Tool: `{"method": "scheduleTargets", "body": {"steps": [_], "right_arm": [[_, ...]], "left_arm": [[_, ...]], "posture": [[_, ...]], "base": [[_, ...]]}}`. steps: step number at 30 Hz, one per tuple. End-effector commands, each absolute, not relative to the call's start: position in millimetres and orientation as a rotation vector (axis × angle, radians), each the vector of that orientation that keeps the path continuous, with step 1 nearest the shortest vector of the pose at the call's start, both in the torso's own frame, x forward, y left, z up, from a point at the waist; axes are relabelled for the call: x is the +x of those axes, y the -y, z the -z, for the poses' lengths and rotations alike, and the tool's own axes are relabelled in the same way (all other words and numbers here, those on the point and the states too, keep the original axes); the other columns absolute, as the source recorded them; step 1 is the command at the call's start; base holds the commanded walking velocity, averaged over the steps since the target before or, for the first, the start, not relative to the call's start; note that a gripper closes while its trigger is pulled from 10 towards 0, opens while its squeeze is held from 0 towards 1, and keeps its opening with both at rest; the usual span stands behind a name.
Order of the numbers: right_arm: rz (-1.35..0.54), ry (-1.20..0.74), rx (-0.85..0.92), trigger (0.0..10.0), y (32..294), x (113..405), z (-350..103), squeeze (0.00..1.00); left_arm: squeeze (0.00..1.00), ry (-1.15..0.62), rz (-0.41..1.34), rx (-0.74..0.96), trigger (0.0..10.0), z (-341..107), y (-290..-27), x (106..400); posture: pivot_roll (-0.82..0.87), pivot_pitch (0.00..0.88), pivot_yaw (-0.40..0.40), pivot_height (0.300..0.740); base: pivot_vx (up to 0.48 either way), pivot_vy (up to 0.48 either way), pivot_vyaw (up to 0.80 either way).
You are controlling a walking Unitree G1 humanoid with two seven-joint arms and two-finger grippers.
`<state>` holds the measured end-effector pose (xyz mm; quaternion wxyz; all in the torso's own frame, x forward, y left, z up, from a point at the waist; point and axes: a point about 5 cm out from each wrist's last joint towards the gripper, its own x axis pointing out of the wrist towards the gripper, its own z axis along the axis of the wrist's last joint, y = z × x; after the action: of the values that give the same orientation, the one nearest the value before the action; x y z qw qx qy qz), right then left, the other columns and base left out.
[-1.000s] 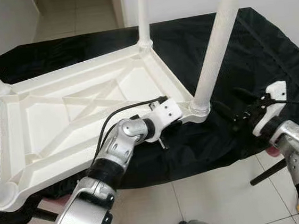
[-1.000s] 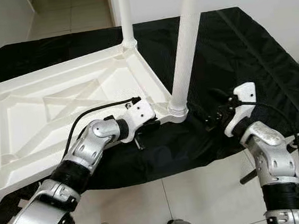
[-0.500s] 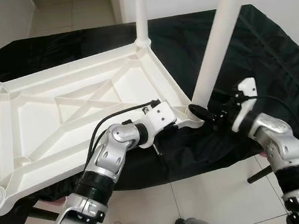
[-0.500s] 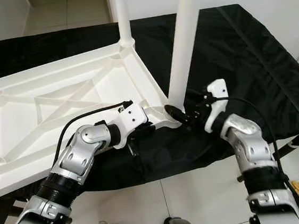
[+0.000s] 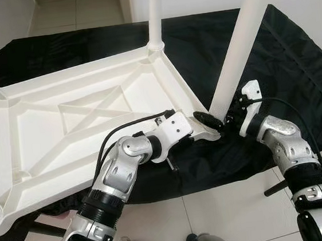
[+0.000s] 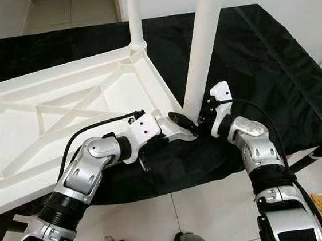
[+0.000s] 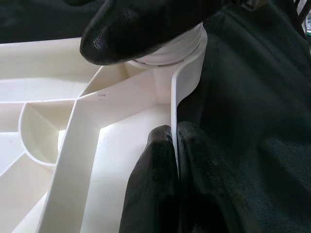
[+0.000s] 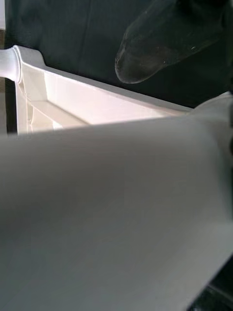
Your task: Building children table
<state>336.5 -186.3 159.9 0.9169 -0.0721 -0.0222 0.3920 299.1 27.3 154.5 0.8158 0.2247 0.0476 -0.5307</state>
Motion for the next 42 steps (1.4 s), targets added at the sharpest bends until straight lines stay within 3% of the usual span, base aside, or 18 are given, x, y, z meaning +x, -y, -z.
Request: {"method": "scheduleTargets", "body": {"steps": [1, 2, 3, 6, 7, 8, 9, 10, 11, 14, 15, 19, 20, 21, 27, 28, 41, 42], "right_arm": [[-0.833, -0.025, -0.174, 8.2, 183.7, 334.0, -144.5, 0.00], [-0.839, -0.036, -0.177, 7.6, 183.7, 332.2, -140.8, 0.00], [-0.844, -0.051, -0.182, 4.4, 184.1, 330.7, -135.7, 0.00], [-0.847, -0.062, -0.186, 4.4, 184.4, 329.7, -132.3, 0.00], [-0.853, -0.073, -0.181, 2.4, 184.8, 328.5, -128.9, 0.00], [-0.859, -0.082, -0.176, 3.2, 185.1, 327.9, -126.5, 0.00], [-0.859, -0.082, -0.176, 3.2, 185.1, 327.9, -126.5, 0.00], [-0.864, -0.086, -0.173, 5.8, 185.2, 327.5, -125.3, 0.00], [-0.883, -0.101, -0.169, 6.9, 185.9, 324.8, -122.1, 0.00], [-0.894, -0.120, -0.156, 7.1, 187.7, 322.0, -119.2, 0.00], [-0.887, -0.126, -0.144, 10.0, 189.1, 321.6, -119.1, 0.00], [-0.863, -0.128, -0.058, 10.0, 192.9, 321.8, -125.1, 0.00], [-0.858, -0.127, -0.043, 10.0, 193.5, 321.8, -126.3, 0.16], [-0.852, -0.121, -0.041, 10.0, 194.2, 321.9, -127.0, 1.00], [-0.848, -0.117, -0.081, 10.0, 199.9, 317.7, -127.3, 1.00], [-0.870, -0.132, -0.106, 10.0, 202.3, 313.0, -124.5, 0.00], [-0.853, -0.131, -0.151, 10.0, 204.9, 304.9, -119.7, 0.00], [-0.835, -0.129, -0.144, 3.3, 204.7, 306.1, -119.7, 0.00]], "left_arm": [[0.00, -0.098, 1.151, 0.412, 10.0, -151.1, -20.1, 292.1], [0.00, -0.098, 1.146, 0.412, 10.0, -151.6, -19.7, 292.5], [0.00, -0.098, 1.141, 0.415, 10.0, -152.3, -19.2, 292.6], [0.00, -0.098, 1.138, 0.418, 10.0, -152.7, -18.9, 292.6], [0.00, -0.097, 1.139, 0.419, 10.0, -153.1, -18.3, 292.1], [0.00, -0.097, 1.139, 0.419, 10.0, -153.5, -17.9, 291.9], [0.00, -0.097, 1.139, 0.419, 10.0, -153.5, -17.9, 291.9], [0.00, -0.096, 1.139, 0.418, 10.0, -153.8, -17.6, 291.7], [0.00, -0.098, 1.138, 0.419, 10.0, -153.9, -17.5, 291.7], [0.00, -0.098, 1.132, 0.424, 10.0, -154.1, -17.8, 292.1], [0.00, -0.099, 1.127, 0.428, 10.0, -154.1, -18.3, 292.8], [0.00, -0.101, 1.119, 0.435, 10.0, -154.1, -19.4, 294.0], [0.00, -0.101, 1.119, 0.436, 10.0, -154.1, -19.3, 294.0], [0.00, -0.101, 1.120, 0.436, 10.0, -154.0, -19.2, 293.9], [0.00, -0.101, 1.122, 0.437, 10.0, -153.9, -18.0, 293.6], [0.00, -0.101, 1.123, 0.437, 10.0, -154.0, -17.6, 293.4], [0.00, -0.098, 1.126, 0.437, 10.0, -153.9, -15.4, 292.9], [0.00, -0.097, 1.126, 0.437, 10.0, -154.0, -15.2, 293.1]], "posture": [[0.04, 0.099, -0.047, 0.740], [0.05, 0.100, -0.048, 0.740], [0.05, 0.099, -0.050, 0.740], [0.05, 0.099, -0.050, 0.740], [0.05, 0.100, -0.050, 0.740], [0.05, 0.099, -0.051, 0.740], [0.05, 0.099, -0.051, 0.740], [0.05, 0.099, -0.051, 0.740], [0.05, 0.099, -0.053, 0.740], [0.05, 0.099, -0.053, 0.740], [0.05, 0.097, -0.056, 0.740], [0.05, 0.095, -0.056, 0.740], [0.05, 0.095, -0.056, 0.740], [0.04, 0.095, -0.055, 0.740], [0.04, 0.093, -0.054, 0.740], [0.04, 0.093, -0.054, 0.740], [0.03, 0.103, -0.054, 0.740], [0.03, 0.105, -0.055, 0.740]], "base": [[0.000, 0.000, 0.00], [0.000, 0.000, 0.00], [0.000, 0.000, 0.00], [0.000, 0.000, 0.00], [0.000, 0.000, 0.00], [0.000, 0.000, 0.00], [0.000, 0.000, 0.00], [0.000, 0.000, 0.00], [0.000, 0.000, 0.00], [0.000, 0.000, 0.00], [0.000, 0.000, 0.00], [0.000, 0.000, 0.00], [0.000, 0.000, 0.00], [0.000, 0.000, 0.00], [0.000, 0.000, 0.00], [0.000, 0.000, 0.00], [0.000, 0.000, 0.00], [0.000, 0.000, 0.00]]}}
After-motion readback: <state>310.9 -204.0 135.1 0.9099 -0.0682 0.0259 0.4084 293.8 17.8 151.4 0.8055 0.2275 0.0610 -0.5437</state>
